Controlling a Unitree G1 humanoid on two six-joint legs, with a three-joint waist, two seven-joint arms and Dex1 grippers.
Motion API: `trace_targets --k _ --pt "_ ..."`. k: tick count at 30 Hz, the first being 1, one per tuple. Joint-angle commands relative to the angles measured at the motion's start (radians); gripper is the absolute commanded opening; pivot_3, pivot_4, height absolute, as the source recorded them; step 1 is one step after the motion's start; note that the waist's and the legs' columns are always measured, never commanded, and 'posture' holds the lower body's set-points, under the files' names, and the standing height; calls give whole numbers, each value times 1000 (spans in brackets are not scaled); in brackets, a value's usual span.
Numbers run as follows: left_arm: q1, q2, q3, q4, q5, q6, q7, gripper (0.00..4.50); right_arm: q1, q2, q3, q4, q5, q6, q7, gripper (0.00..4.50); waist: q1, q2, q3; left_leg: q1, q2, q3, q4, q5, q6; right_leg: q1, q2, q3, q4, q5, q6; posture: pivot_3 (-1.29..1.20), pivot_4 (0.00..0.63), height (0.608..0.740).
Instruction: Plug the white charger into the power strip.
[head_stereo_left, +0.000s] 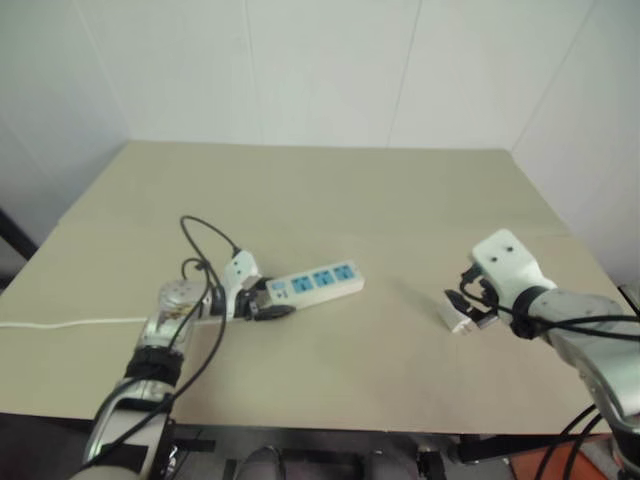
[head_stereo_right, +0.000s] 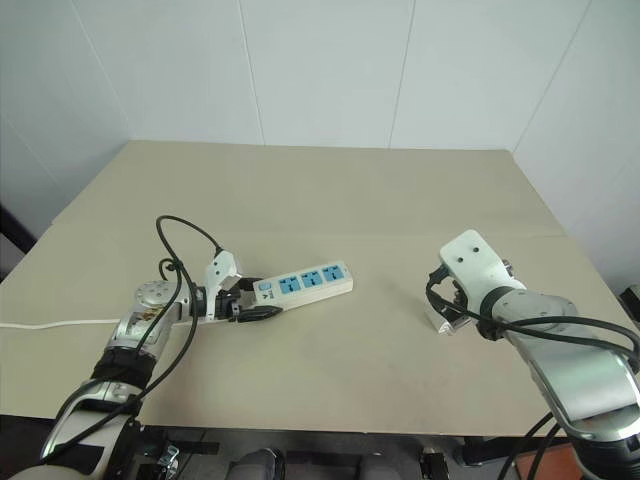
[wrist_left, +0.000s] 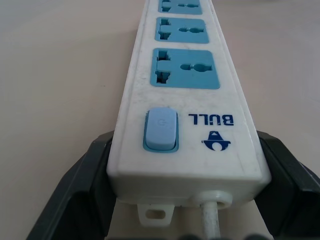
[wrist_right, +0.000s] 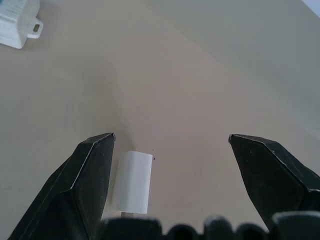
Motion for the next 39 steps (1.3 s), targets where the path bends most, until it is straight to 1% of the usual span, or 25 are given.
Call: trace_targets --k 1,2,4,9,13,16,18,21,24,30,39 --pt "-6 1 -3 -54 -31 14 18 3675 -12 -1 -7 -6 -25 -27 -5 4331 2 0 0 0 0 0 0 0 0 0 0 0 0 0 0 0 150 740" --pt "-6 -1 -1 -50 -33 14 25 4055 -13 -1 -6 -5 -25 -28 -4 4331 2 0 0 0 0 0 0 0 0 0 0 0 0 0 0 0 150 740" --pt "-11 0 4 -38 -49 4 10 4480 -13 -4 -6 -6 -25 -26 -1 4331 1 0 0 0 0 0 0 0 0 0 0 0 -1 0 0 0 150 740" --pt "-7 -3 5 -24 -57 -50 41 4480 -11 -13 -11 -9 -25 -16 10 4331 -3 0 0 0 0 0 0 0 0 0 0 0 0 0 0 0 150 740" --pt "-13 -8 43 19 -94 -116 45 4480 -12 -21 -18 -12 -20 -5 21 4331 -4 0 0 1 0 0 0 0 0 1 0 0 -1 0 0 0 150 740" --pt "-27 1 69 58 -143 -141 -6 4480 -12 -27 -20 -6 -20 -8 29 4331 -5 0 0 1 0 0 0 0 0 1 0 0 -1 0 0 0 150 740" --pt "-42 4 81 109 -159 -189 -38 4480 -10 -38 -22 0 -23 -17 38 4331 -6 0 0 1 0 0 0 0 0 1 0 0 -1 0 0 0 150 740" --pt "-67 -7 109 200 -193 -247 -89 4480 -9 -57 -29 14 -27 -30 52 4331 -5 0 0 1 0 0 0 0 0 1 0 0 -1 0 0 0 150 740" --pt "-78 -19 125 274 -228 -304 -174 4480 -8 -82 -35 25 -29 -44 70 4331 -7 0 0 1 0 0 0 0 0 1 0 0 -1 0 0 0 150 740" --pt "-75 -37 118 370 -220 -399 -252 4480 -1 -106 -51 27 -29 -53 85 4331 -10 0 0 1 0 0 0 0 0 1 0 0 -1 0 0 0 150 740" --pt "-102 -84 146 486 -198 -570 -183 4480 16 -114 -65 16 -32 -58 90 4331 -10 0 0 1 0 0 0 0 0 2 0 0 -1 0 0 0 150 740"
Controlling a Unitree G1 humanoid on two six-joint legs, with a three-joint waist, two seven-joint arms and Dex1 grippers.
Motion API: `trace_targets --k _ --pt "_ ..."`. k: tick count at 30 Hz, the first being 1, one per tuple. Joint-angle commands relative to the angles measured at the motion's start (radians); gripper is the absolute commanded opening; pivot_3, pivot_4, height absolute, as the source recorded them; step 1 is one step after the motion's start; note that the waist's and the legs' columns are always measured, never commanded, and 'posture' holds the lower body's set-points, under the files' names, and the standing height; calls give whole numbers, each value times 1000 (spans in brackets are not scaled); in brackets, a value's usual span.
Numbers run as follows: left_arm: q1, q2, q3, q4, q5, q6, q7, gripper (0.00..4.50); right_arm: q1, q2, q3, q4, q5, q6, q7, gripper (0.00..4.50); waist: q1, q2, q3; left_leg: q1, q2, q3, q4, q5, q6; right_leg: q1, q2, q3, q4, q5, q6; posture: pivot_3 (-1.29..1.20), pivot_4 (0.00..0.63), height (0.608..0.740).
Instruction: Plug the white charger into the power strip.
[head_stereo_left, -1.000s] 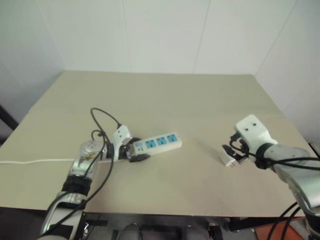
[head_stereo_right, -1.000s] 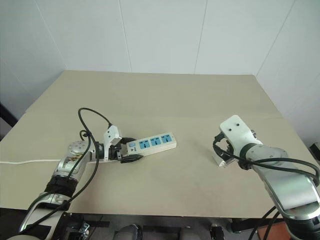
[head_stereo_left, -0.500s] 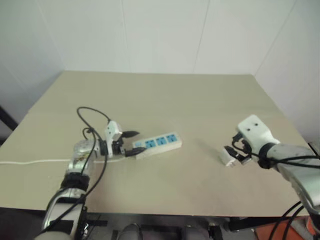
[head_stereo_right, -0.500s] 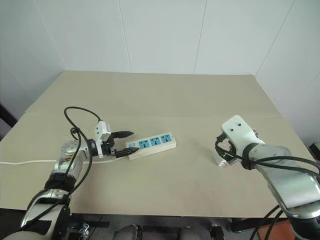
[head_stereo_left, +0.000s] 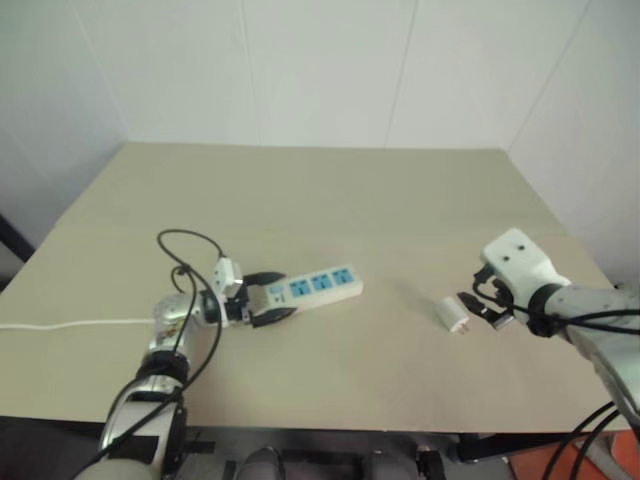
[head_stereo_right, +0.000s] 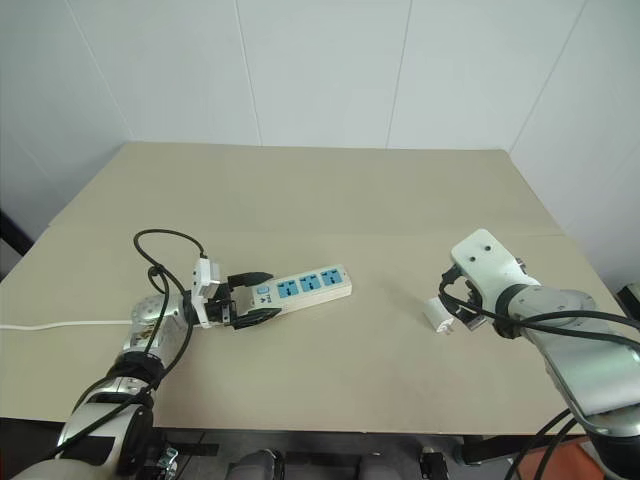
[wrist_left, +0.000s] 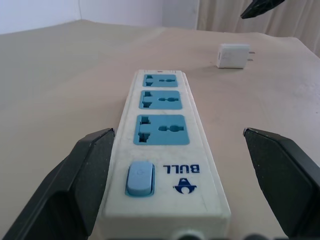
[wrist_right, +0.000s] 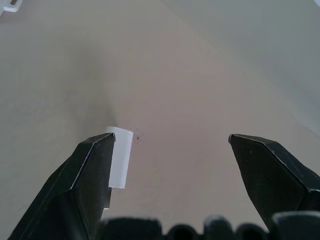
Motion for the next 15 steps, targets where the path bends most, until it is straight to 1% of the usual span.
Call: trace_targets --k 1,6,9,15 --pt "-27 -3 23 33 -4 -58 14 4480 -3 -20 -45 -24 -22 -28 1 4331 -1 0 0 0 0 0 0 0 0 0 0 0 0 0 0 0 150 740" --pt "-33 8 30 97 0 -82 2 4480 3 -19 -43 -24 -32 -36 6 4331 -3 0 0 0 0 0 0 0 0 0 0 0 0 0 0 0 150 740" --pt "-35 19 19 136 25 -102 4 4480 3 -20 -41 -22 -36 -39 9 4331 -2 0 0 0 0 0 0 0 0 0 0 0 0 0 0 0 150 740" --pt "-45 15 19 169 35 -120 -7 4480 6 -23 -40 -23 -38 -42 12 4331 -3 0 0 5 0 0 -1 0 0 4 0 0 0 0 0 0 150 740"
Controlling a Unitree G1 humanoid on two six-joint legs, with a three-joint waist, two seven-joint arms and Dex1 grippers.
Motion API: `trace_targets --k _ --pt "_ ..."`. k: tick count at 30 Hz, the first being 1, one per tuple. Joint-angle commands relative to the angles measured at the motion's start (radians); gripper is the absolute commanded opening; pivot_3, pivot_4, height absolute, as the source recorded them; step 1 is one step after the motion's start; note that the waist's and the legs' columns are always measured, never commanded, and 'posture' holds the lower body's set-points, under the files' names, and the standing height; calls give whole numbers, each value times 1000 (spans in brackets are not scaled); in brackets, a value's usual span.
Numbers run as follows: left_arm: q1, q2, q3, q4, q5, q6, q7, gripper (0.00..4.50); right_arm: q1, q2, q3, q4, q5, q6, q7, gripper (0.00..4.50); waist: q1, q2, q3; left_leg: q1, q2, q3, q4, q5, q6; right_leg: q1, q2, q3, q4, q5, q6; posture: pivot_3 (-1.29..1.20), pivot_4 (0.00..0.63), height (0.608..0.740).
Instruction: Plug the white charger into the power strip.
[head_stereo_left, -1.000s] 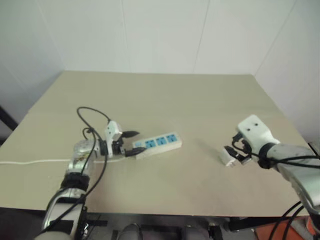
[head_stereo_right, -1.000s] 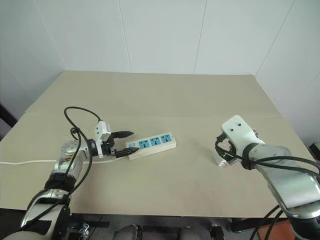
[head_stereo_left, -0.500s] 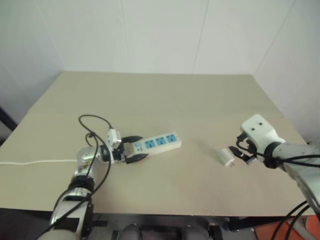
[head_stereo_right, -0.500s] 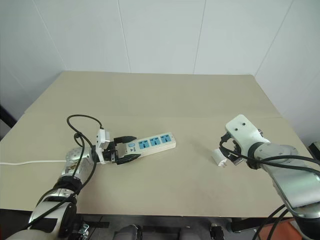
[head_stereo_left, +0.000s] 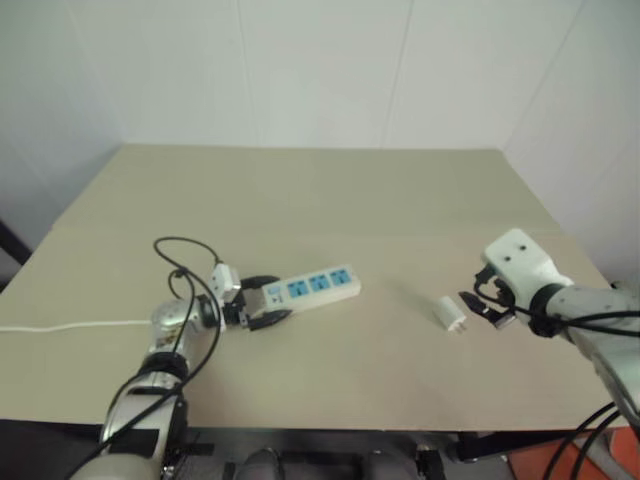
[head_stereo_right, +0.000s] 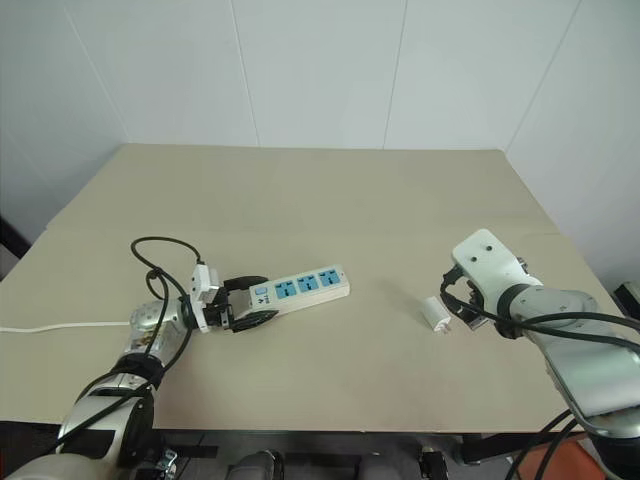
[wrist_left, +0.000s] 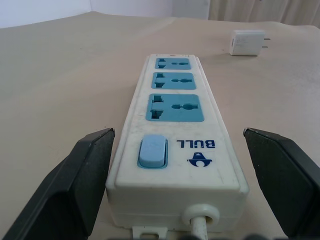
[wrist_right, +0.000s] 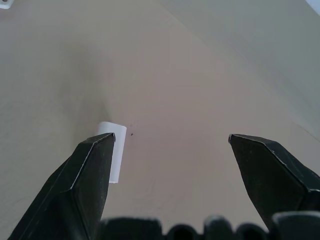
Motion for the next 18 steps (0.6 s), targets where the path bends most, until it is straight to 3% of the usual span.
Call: trace_targets --k 1,9,14,18 --pt "-9 4 5 17 10 -16 -9 4480 -1 -21 -38 -25 -19 -25 3 4331 0 0 0 0 0 0 0 0 0 0 0 0 0 0 0 0 150 740" --pt "-5 14 8 29 22 -1 -6 4480 6 -17 -39 -32 -20 -21 -1 4331 -1 1 0 0 0 0 0 0 0 0 0 0 0 0 0 0 150 740" --pt "-5 11 8 28 27 4 2 3271 -1 -13 -32 -28 -21 -22 -3 4331 -1 1 -1 0 0 0 0 0 0 0 0 0 0 0 0 0 150 740" --pt "-11 7 3 14 28 38 11 3251 -9 -17 -29 -27 -14 -6 6 4331 -1 1 -1 0 0 0 0 0 0 0 0 0 0 0 0 0 150 740"
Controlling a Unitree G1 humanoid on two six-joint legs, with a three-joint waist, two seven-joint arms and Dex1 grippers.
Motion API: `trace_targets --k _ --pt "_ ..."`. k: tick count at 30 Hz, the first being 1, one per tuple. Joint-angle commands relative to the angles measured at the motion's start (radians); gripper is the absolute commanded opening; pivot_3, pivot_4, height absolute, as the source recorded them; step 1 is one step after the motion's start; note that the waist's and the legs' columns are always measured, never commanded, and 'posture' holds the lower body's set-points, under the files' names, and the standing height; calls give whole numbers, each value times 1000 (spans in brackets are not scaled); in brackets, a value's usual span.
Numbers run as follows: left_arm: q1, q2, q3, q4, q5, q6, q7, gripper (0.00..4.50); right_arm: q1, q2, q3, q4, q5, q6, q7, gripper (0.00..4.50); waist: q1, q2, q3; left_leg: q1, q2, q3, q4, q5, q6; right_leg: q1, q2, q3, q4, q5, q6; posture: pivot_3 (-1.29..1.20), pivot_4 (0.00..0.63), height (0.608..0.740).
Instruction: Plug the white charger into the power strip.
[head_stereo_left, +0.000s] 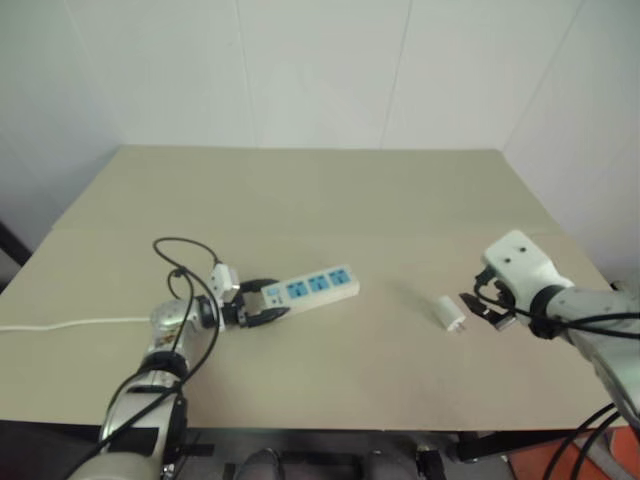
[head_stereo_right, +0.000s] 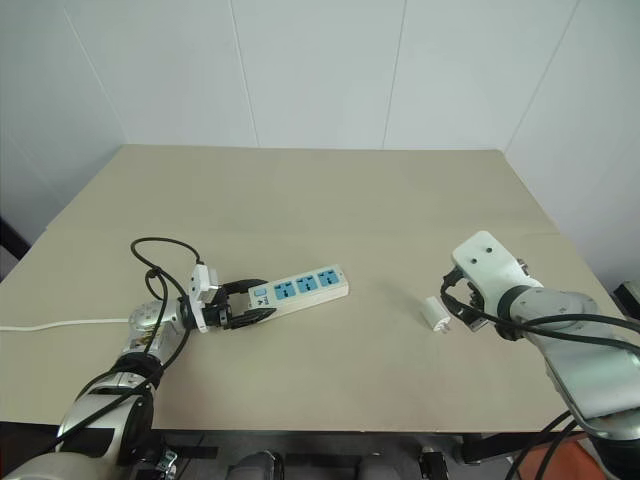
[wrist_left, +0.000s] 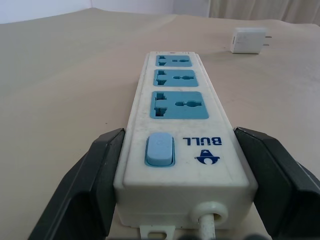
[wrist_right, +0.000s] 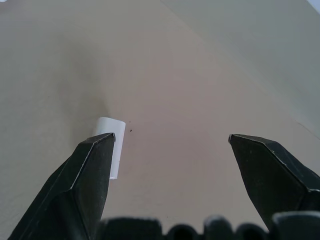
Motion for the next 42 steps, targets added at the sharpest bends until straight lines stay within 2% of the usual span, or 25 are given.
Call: trace_targets --k 1,7,13,20,24,30,42 --pt "-5 6 -8 -7 12 34 -8 3251 -26 -20 -25 -21 -2 4 13 4331 0 0 0 0 0 0 0 0 0 0 0 0 0 0 0 0 150 740" --pt "-1 -3 -29 -68 10 53 -50 3251 -204 -33 44 56 84 166 97 4331 0 0 0 0 0 0 0 0 0 0 0 0 0 0 0 0 150 740" --pt "12 -9 -65 -105 22 59 -82 3251 -513 -17 251 262 126 337 129 4331 2 0 0 -1 0 0 0 0 0 -1 -1 0 -1 0 0 0 150 740" --pt "36 -1 -77 -156 12 65 -94 3251 -639 -29 444 367 151 347 149 4331 9 1 0 -7 0 0 -1 0 0 -6 -1 -1 -1 0 -1 0 150 740" --pt "46 2 -79 -168 11 67 -91 3251 -667 9 493 428 164 347 148 4331 8 1 0 -10 0 0 0 0 0 -11 0 0 1 0 -1 0 150 740" --pt "56 5 -78 -189 6 74 -85 3251 -657 79 479 528 151 347 119 4331 9 1 0 -10 0 0 1 0 0 -11 0 0 2 0 -1 0 150 740" --pt "81 15 -73 -220 2 86 -69 3251 -636 126 492 611 124 340 92 4331 6 1 -1 -10 0 0 0 0 0 -11 0 0 3 0 -1 0 150 740"
